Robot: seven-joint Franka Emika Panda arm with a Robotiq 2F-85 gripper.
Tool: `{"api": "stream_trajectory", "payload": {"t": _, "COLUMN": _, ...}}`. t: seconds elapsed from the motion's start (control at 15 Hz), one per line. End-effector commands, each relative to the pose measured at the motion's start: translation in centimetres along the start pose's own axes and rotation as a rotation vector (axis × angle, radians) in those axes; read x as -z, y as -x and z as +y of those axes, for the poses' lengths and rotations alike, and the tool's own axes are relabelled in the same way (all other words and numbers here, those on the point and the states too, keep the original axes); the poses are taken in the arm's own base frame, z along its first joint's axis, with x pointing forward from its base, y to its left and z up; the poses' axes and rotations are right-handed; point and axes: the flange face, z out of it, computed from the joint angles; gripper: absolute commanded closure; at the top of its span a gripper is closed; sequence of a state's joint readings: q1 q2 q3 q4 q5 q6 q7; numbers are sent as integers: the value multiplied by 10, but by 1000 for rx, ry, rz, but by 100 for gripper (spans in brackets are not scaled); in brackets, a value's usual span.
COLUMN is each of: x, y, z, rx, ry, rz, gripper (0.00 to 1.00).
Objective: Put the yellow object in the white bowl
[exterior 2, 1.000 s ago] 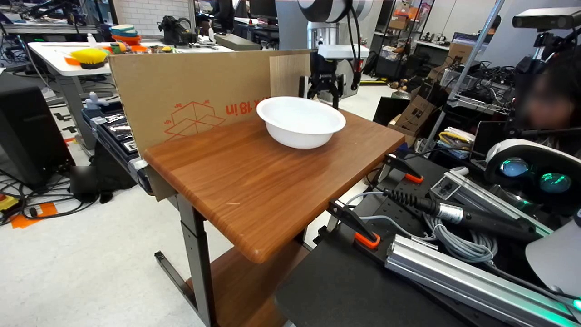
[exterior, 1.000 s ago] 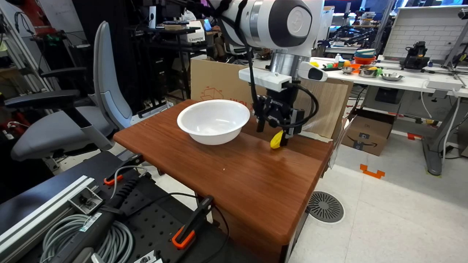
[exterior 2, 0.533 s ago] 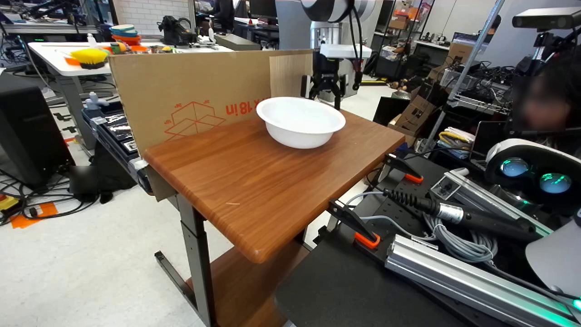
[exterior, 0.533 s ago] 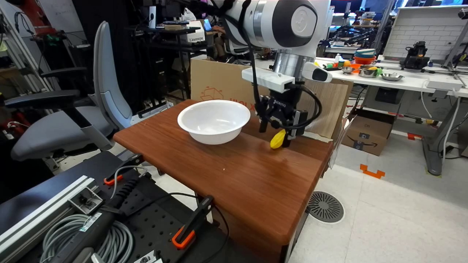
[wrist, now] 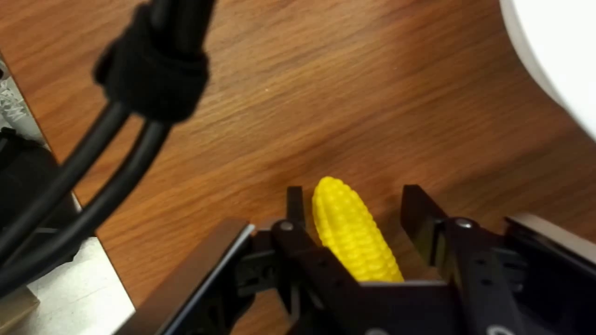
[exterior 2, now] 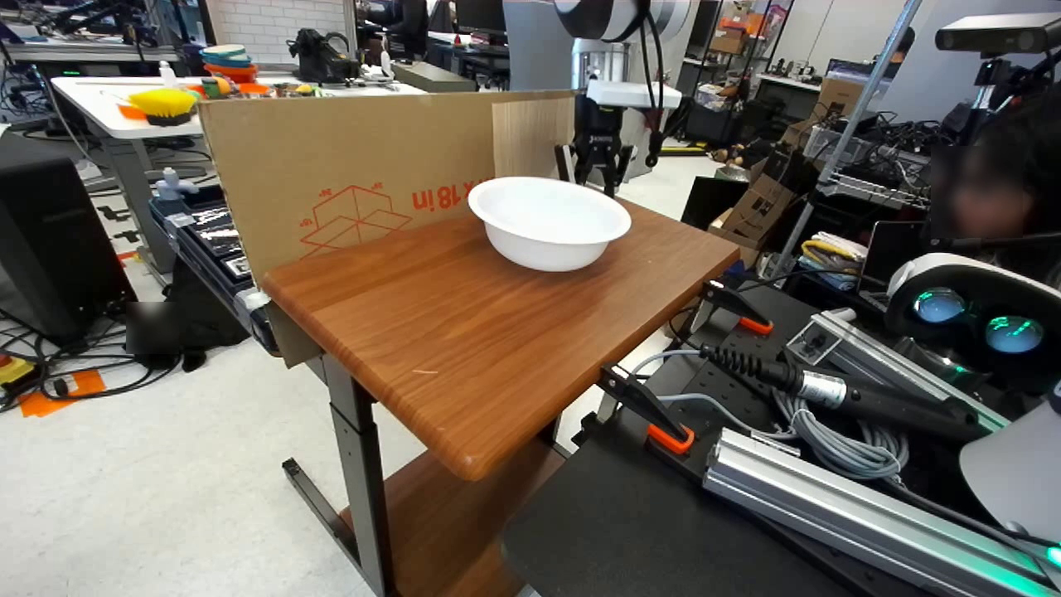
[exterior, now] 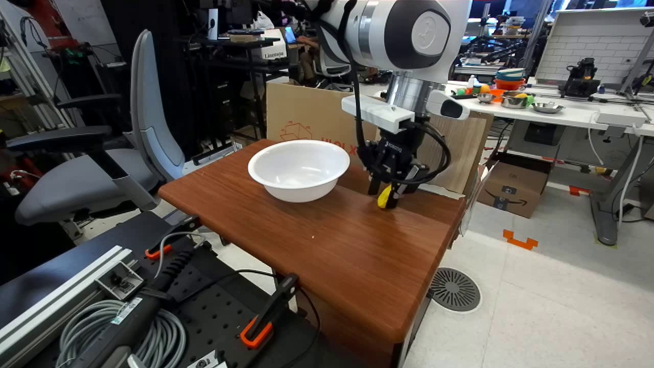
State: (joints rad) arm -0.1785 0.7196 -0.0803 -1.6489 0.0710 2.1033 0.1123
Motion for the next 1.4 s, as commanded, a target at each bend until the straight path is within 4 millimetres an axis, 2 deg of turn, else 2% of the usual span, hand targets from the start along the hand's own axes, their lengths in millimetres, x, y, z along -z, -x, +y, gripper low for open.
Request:
{"api": "stream_trajectory", "payload": {"t": 0.0, "x": -1, "y": -9, "z": 6, "rx": -12, "ry": -36, "rz": -28, "gripper": 73}}
{"api": "stream_trajectory", "payload": {"t": 0.2, "x": 1, "y": -7, "z": 6, "rx": -16, "ry": -43, "rz": -24, "gripper": 96}}
{"api": "stream_trajectory", "payload": {"t": 0.33, "x": 13, "y": -1, "z": -1, "rx": -6, "ry": -38, "rz": 5, "gripper": 93}}
{"api": "stream_trajectory", "payload": {"t": 0.53, "x": 55, "y": 28, "z": -24, "rx": 29, "ry": -58, "rz": 85, "gripper": 93}}
{"api": "stream_trajectory", "payload": {"t": 0.73, "x": 103, "y": 59, "z": -55, "rx": 126, "ry": -51, "rz": 217, "gripper": 93}}
{"api": "stream_trajectory", "payload": {"t": 0.87, "x": 133, "y": 86, "z": -82, "rx": 197, "ry": -38, "rz": 308, "gripper": 93}}
{"api": "stream_trajectory", "payload": {"t": 1.0, "x": 152, "y": 120, "z": -112, "rx": 267, "ry": -23, "rz": 343, "gripper": 93}}
{"api": "stream_trajectory", "payload": {"t": 1.13, "x": 150, "y": 161, "z": -142, "rx": 335, "ry": -12, "rz": 310, "gripper": 93}}
{"api": "stream_trajectory", "payload": {"t": 1.33, "x": 117, "y": 228, "z": -183, "rx": 421, "ry": 13, "rz": 218, "gripper": 93}}
